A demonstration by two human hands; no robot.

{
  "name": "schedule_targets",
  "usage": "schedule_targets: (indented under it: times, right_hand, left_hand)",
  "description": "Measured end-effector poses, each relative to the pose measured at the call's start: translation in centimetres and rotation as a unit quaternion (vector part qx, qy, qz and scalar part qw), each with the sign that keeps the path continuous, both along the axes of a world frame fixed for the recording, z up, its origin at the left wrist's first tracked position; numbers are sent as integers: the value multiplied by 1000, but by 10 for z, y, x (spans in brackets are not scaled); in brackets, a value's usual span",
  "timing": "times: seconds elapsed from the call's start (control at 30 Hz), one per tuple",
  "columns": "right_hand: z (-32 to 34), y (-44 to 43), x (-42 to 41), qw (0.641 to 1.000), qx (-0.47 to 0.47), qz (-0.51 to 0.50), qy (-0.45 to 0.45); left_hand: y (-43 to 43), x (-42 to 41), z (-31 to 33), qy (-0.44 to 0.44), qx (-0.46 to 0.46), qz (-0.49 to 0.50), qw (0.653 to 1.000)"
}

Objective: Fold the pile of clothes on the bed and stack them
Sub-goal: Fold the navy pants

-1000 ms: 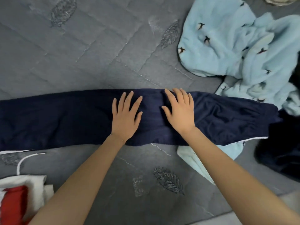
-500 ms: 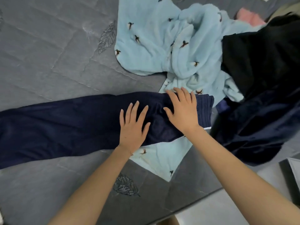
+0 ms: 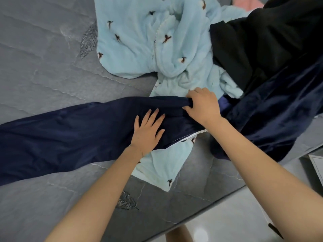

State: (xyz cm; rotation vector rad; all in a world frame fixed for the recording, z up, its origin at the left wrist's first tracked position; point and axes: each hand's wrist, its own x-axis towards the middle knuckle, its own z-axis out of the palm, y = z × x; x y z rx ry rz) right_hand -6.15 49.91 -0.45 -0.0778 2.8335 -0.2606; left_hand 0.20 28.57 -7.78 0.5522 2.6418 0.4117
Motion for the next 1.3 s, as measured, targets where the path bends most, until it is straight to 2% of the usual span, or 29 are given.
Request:
schedule_targets:
  times: [0.07, 0.13, 0.2, 0.33, 0.47, 0.67, 0.73, 0.83, 0.9, 0.97, 1.07, 1.13, 1.23, 1.3]
  right_hand:
    - [7, -7, 3, 998, -56, -2, -25]
    - [15, -18, 6, 994, -93, -14, -61]
    - [23, -32, 8, 987, -126, -34, -96]
    - [42, -67, 3, 956, -219, -82, -178]
    - [60, -112, 1, 917, -274, -96, -274]
    - [63, -198, 18, 889, -331, -168, -267]
    - [58, -227, 27, 853, -387, -203, -285]
    - [56, -267, 38, 779, -464, -251, -338]
    - [54, -284, 44, 766, -484, -245, -345]
    - [47, -297, 50, 784, -476, -224, -329]
    - [31, -314, 56, 890, -385, -122, -212]
    - [25, -330, 60, 934, -320, -30, -155]
    - [9, -360, 69, 961, -235, 87, -115]
    - [2, -383, 78, 971, -175, 127, -97]
  left_hand:
    - [3, -4, 10, -19, 102, 61, 993]
    - [1, -5, 27, -16, 238, 129, 963]
    - [-5, -2, 46, -36, 346, 205, 915]
    - [-23, 9, 78, -147, 457, 332, 812]
    - [-55, 19, 103, -199, 498, 365, 761]
    - [-124, 41, 116, -274, 492, 413, 716]
    - [-145, 48, 112, -291, 478, 431, 708]
    - [-176, 54, 99, -280, 502, 495, 651]
    - [-196, 57, 88, -250, 505, 529, 635]
    - [-216, 60, 79, -221, 501, 552, 629]
    - [-249, 65, 74, -183, 469, 569, 650]
    - [-275, 69, 76, -152, 446, 567, 676]
    - [-316, 76, 78, -91, 405, 561, 716]
    - [-346, 79, 79, -50, 376, 557, 739]
